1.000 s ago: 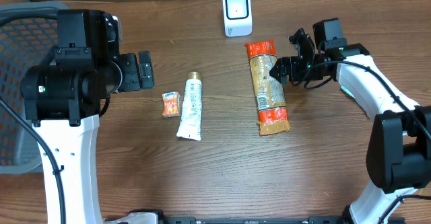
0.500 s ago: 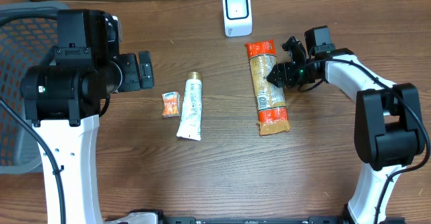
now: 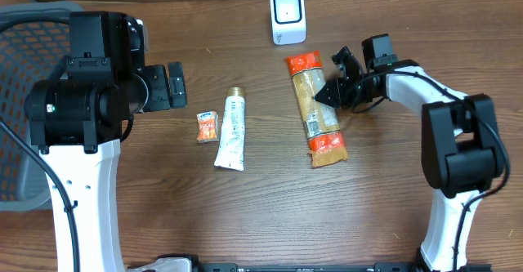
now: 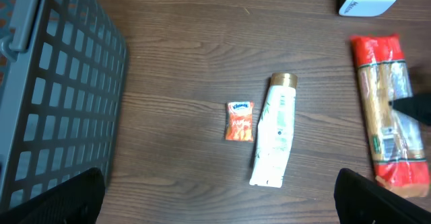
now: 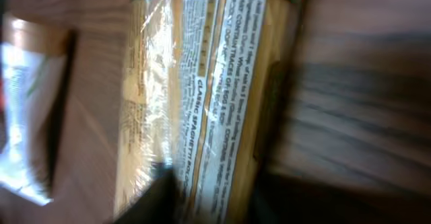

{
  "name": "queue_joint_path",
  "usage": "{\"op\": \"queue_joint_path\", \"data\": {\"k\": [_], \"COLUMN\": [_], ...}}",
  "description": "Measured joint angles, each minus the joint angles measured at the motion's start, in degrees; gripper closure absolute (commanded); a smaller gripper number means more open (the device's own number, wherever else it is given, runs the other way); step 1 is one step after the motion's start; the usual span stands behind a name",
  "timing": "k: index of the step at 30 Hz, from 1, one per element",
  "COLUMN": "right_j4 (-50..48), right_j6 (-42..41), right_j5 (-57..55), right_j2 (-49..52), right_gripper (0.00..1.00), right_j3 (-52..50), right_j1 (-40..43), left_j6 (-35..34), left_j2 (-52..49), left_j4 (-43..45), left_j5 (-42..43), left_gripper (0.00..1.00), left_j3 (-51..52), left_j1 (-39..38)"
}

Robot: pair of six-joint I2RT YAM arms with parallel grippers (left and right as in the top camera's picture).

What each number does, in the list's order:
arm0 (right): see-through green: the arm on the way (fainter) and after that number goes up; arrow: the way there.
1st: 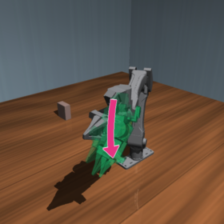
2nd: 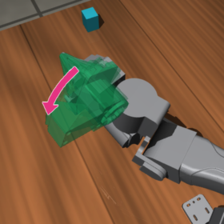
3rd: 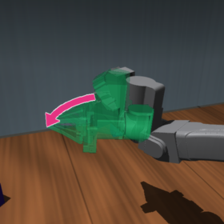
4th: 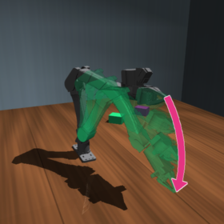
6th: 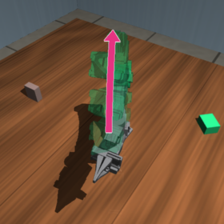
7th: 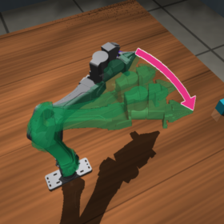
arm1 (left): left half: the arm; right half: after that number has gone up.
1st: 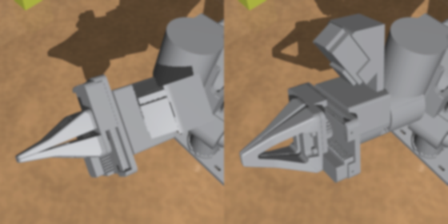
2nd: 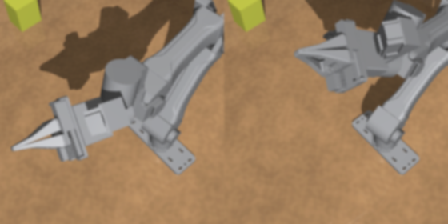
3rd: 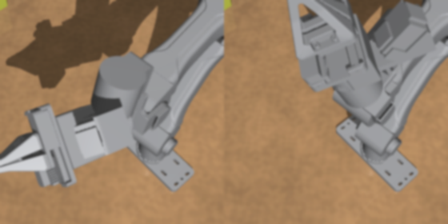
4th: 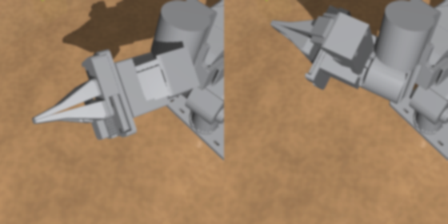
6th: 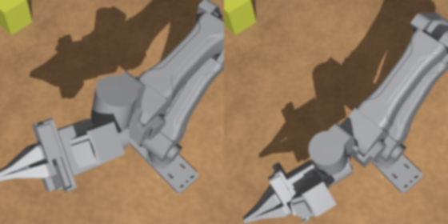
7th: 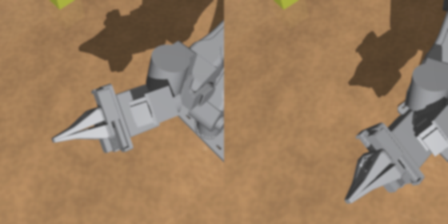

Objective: Scan the item barcode
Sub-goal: 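Grasp the spaghetti package top end with the right gripper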

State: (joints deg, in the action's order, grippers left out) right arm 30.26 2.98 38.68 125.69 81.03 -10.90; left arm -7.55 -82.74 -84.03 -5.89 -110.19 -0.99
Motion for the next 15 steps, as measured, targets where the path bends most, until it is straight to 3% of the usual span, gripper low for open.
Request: {"op": "queue_joint_path", "data": {"k": [8,15], "right_j4": [3.98,16.5], "right_j6": [-1.4,2.08], "right_j5": [8.28,13.86], "right_j2": [1.62,2.36], "right_gripper": [0.96,0.96], "right_j3": [0.48,2.01], "right_j1": [0.37,2.97], "left_j6": [0.0,0.0], "left_j2": [0.0,0.0], "left_j4": [0.0,0.02], "left_j5": [0.0,-0.02], "left_gripper": [0.0,0.0], "left_j3": [0.0,0.0], "left_j1": [0.0,0.0]}}
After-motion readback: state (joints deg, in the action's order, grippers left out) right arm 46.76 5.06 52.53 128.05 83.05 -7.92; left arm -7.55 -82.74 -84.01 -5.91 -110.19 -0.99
